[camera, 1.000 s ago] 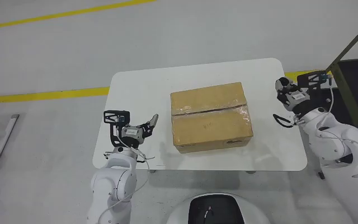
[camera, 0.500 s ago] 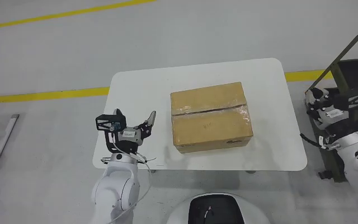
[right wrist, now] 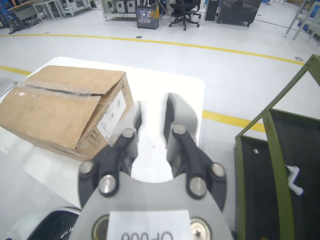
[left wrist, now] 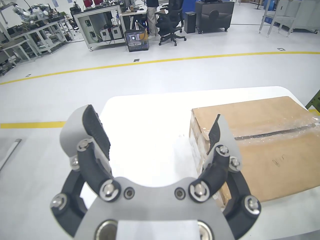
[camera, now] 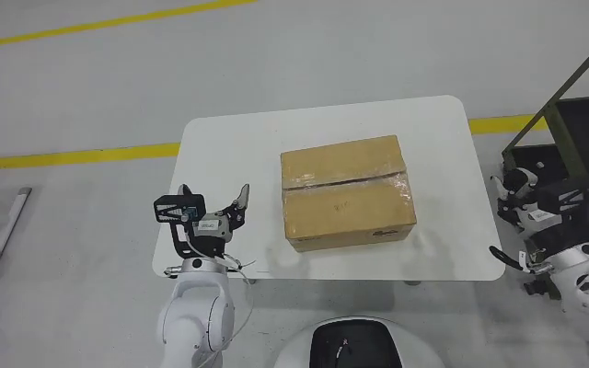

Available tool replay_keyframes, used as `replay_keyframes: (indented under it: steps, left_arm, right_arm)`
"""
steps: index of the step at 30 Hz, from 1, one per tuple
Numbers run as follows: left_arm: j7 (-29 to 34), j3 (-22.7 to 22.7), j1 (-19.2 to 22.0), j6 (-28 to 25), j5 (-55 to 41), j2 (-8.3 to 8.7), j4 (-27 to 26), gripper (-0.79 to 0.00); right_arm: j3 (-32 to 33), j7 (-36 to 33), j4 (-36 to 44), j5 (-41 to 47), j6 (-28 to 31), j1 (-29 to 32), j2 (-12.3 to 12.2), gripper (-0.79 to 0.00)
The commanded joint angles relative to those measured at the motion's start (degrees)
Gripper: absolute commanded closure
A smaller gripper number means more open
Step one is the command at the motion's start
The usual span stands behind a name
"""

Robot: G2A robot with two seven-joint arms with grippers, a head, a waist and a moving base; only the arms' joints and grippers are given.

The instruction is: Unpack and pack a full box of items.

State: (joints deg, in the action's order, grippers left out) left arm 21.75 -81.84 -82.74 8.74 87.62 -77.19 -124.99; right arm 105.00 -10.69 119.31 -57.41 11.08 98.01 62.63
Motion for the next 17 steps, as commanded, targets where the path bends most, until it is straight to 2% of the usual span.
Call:
replay_keyframes:
  steps: [1, 4, 17]
  left_arm:
    - [0.0, 0.0, 0.0, 0.0, 0.0, 0.0, 0.0, -0.785]
    - [0.0, 0.0, 0.0, 0.0, 0.0, 0.0, 0.0, -0.785]
    - [0.0, 0.0, 0.0, 0.0, 0.0, 0.0, 0.0, -0.784]
  right_arm:
    - [0.0, 0.0, 0.0, 0.0, 0.0, 0.0, 0.0, -0.33]
    - [0.0, 0.0, 0.0, 0.0, 0.0, 0.0, 0.0, -0.417]
    - [0.0, 0.0, 0.0, 0.0, 0.0, 0.0, 0.0, -0.421]
